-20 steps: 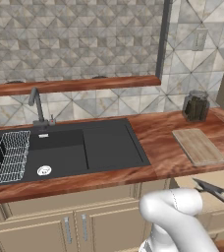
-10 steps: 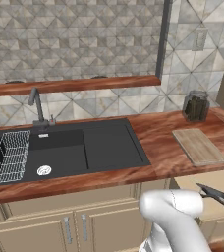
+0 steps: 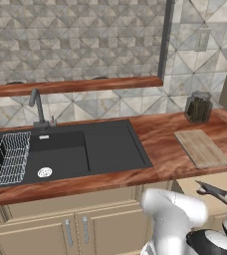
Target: Open the drawer on the right and place the cutting tools on the cutting board.
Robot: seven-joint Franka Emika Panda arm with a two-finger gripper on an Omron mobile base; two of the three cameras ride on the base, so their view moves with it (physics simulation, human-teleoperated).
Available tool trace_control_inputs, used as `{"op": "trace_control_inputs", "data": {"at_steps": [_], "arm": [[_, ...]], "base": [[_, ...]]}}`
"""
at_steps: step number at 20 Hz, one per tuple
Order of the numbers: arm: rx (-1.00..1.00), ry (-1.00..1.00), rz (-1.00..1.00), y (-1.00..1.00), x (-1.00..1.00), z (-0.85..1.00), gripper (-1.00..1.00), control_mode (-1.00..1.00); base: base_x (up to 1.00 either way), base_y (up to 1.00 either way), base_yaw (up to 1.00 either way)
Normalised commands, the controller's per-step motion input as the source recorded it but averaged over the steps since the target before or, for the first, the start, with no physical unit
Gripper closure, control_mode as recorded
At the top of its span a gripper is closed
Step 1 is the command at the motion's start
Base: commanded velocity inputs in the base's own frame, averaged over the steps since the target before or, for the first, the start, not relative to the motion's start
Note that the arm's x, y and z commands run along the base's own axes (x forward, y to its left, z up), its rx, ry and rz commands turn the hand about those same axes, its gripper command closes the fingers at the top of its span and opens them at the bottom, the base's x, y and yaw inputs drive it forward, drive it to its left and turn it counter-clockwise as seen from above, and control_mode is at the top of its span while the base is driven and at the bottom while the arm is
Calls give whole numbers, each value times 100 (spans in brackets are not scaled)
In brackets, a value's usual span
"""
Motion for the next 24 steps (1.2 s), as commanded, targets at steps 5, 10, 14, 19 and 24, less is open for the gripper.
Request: {"op": "trace_control_inputs", "data": {"at_steps": [5, 10, 14, 19, 24], "arm": [[-2, 21, 0, 36, -36, 100, -100, -100], [-3, 15, 0, 24, -39, 100, -100, -100], [0, 17, 0, 2, -2, 100, -100, -100], [0, 20, 0, 0, 0, 100, -100, -100], [0, 26, 4, 0, 0, 98, -100, -100]], "base": [[0, 0, 0], [0, 0, 0], [0, 0, 0], [0, 0, 0], [0, 0, 0]]}}
